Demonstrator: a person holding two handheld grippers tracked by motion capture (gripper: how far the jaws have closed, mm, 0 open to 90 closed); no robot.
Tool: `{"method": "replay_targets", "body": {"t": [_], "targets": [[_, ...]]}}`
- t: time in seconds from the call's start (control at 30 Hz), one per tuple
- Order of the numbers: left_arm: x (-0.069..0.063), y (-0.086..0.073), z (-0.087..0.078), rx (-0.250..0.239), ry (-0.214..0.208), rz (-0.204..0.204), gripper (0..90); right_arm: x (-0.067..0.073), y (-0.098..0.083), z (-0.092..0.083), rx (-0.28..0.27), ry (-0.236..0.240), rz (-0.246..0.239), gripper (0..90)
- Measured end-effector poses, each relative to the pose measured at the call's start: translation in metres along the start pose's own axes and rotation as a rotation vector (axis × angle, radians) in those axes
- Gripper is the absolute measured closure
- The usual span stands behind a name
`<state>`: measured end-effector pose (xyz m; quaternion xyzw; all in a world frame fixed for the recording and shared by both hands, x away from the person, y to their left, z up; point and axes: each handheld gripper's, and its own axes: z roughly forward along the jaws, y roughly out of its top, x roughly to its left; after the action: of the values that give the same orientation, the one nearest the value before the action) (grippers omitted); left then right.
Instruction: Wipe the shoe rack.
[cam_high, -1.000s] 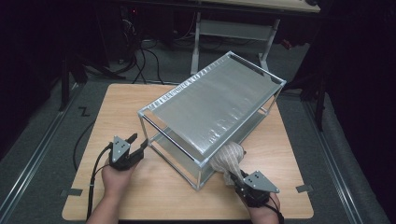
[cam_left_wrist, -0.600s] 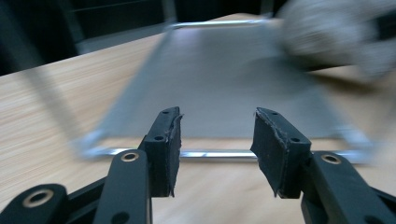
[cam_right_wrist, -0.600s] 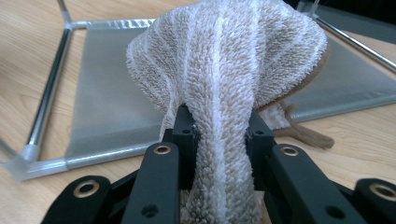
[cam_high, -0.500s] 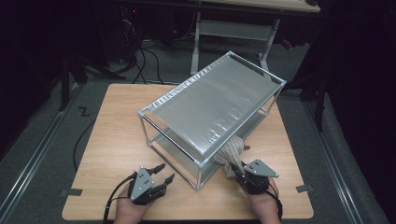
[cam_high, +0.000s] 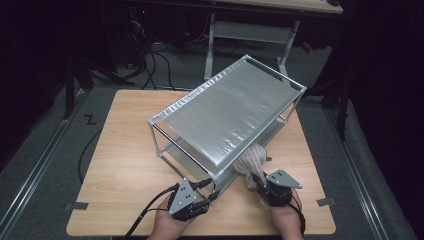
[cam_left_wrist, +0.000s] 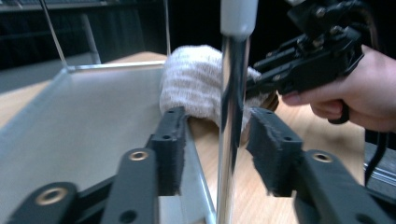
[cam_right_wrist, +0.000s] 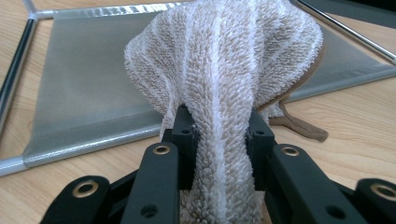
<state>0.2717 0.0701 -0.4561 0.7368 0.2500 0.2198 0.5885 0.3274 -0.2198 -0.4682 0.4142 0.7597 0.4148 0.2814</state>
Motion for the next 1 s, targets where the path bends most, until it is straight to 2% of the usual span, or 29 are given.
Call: {"method": "replay_targets", "body": {"t": [0.1,0.13,0.17,0.37,0.5,0.6,0.67,0.73,0.8,0.9,1.0], "targets": [[-0.002,0.000,0.001,-0.012,-0.003,-0.011,69.2,0.000,0.001,0.003,0.001,-0.001,0.004,71.8],[-0.003,0.000,0.000,-0.013,0.002,-0.009,77.1,0.000,0.001,0.004,0.002,-0.001,0.004,71.7],[-0.007,-0.001,-0.002,-0.020,0.020,0.016,79.6,0.000,0.002,0.005,0.004,0.001,0.003,71.7],[-0.010,-0.004,-0.018,-0.008,0.003,0.027,79.8,0.006,0.013,0.013,-0.014,-0.001,-0.027,71.1],[-0.013,-0.008,-0.036,-0.003,0.005,0.036,79.7,0.008,0.024,0.033,-0.012,-0.008,-0.040,71.2],[-0.014,-0.011,-0.049,-0.002,0.016,0.040,79.7,0.011,0.029,0.055,0.031,-0.012,-0.066,71.3],[-0.012,-0.012,-0.056,0.001,0.036,0.042,79.6,0.014,0.029,0.072,0.095,0.000,-0.076,71.4],[-0.008,-0.014,-0.062,0.003,0.057,0.043,79.5,0.015,0.025,0.087,0.178,0.039,-0.058,72.0],[-0.002,-0.015,-0.067,0.004,0.068,0.041,79.4,0.015,0.026,0.090,0.185,0.065,-0.033,72.4],[0.006,-0.015,-0.071,0.008,0.083,0.045,79.3,0.021,0.025,0.089,0.189,0.056,-0.071,72.6],[0.013,-0.016,-0.074,0.014,0.103,0.063,78.9,0.023,0.024,0.086,0.191,0.053,-0.075,72.6]]}}
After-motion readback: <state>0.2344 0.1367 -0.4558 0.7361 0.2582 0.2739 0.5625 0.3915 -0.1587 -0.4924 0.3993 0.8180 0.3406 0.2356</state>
